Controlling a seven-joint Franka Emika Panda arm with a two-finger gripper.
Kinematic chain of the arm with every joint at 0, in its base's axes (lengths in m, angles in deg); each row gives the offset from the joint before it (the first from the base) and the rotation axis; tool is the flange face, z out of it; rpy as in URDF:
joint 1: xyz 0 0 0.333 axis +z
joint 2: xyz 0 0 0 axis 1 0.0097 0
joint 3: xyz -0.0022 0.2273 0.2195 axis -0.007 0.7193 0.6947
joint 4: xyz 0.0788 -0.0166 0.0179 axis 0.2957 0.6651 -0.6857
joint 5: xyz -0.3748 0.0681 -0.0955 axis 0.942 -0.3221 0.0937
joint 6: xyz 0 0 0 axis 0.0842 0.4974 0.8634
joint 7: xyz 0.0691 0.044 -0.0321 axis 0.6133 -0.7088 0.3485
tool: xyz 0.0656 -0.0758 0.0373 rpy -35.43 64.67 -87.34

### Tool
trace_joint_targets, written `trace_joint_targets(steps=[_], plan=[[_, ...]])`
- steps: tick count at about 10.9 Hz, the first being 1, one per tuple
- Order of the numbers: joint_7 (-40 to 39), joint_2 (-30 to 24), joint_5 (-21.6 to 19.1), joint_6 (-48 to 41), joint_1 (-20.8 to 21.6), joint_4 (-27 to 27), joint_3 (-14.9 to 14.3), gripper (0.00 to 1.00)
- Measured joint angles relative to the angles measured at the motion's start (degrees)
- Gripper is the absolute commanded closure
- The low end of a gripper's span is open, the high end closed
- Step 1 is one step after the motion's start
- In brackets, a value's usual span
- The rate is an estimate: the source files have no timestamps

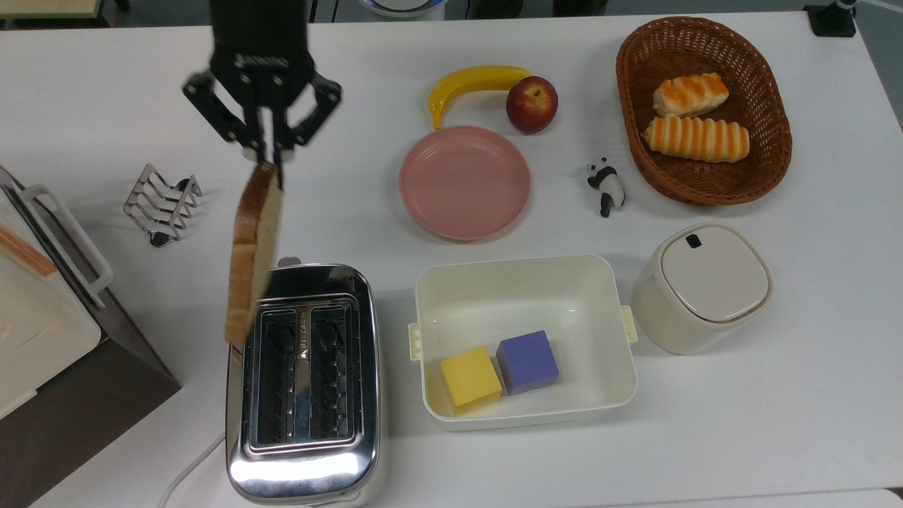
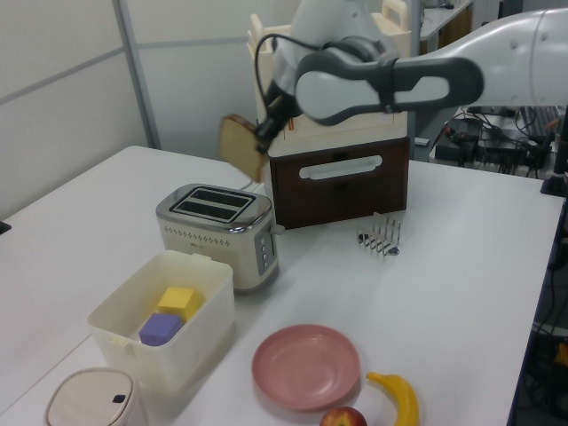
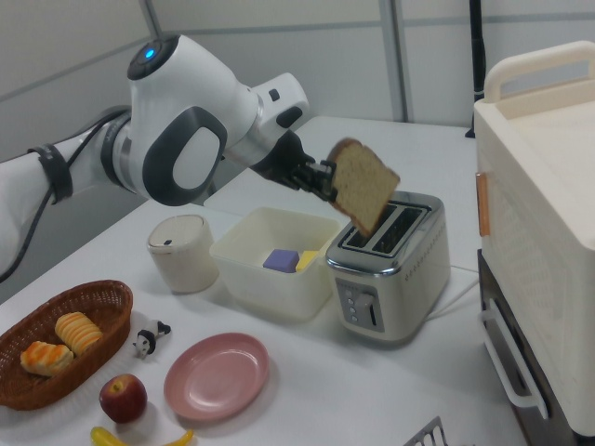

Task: Put the bread in the toaster
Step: 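Position the slice upright above a toaster slot and lower it in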

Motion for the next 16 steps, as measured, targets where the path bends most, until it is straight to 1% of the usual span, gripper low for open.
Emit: trace_joint_targets(steps=[2,4,5,6,8,9,11,12,16], plan=[[0.09,4.31,-0.27,8.28,1.37,-1.81,0.37,1.0],[0.1,8.31,-0.28,14.89,1.66,-3.0,1.61,1.0],[0.14,9.57,-0.37,16.1,1.7,-3.23,2.06,1.0],[0.29,10.3,-1.55,16.27,1.71,-3.33,2.56,1.0],[2.2,10.63,-5.17,16.27,1.71,-3.5,3.36,1.0],[2.76,10.62,-5.9,16.1,1.66,-3.54,3.36,1.0],[3.11,10.56,-5.99,13.01,1.28,-3.55,3.3,1.0],[3.1,10.41,-5.99,10.12,0.99,-3.61,3.25,1.0],[-0.62,9.31,-5.98,2.63,0.33,-4.02,2.96,1.0]])
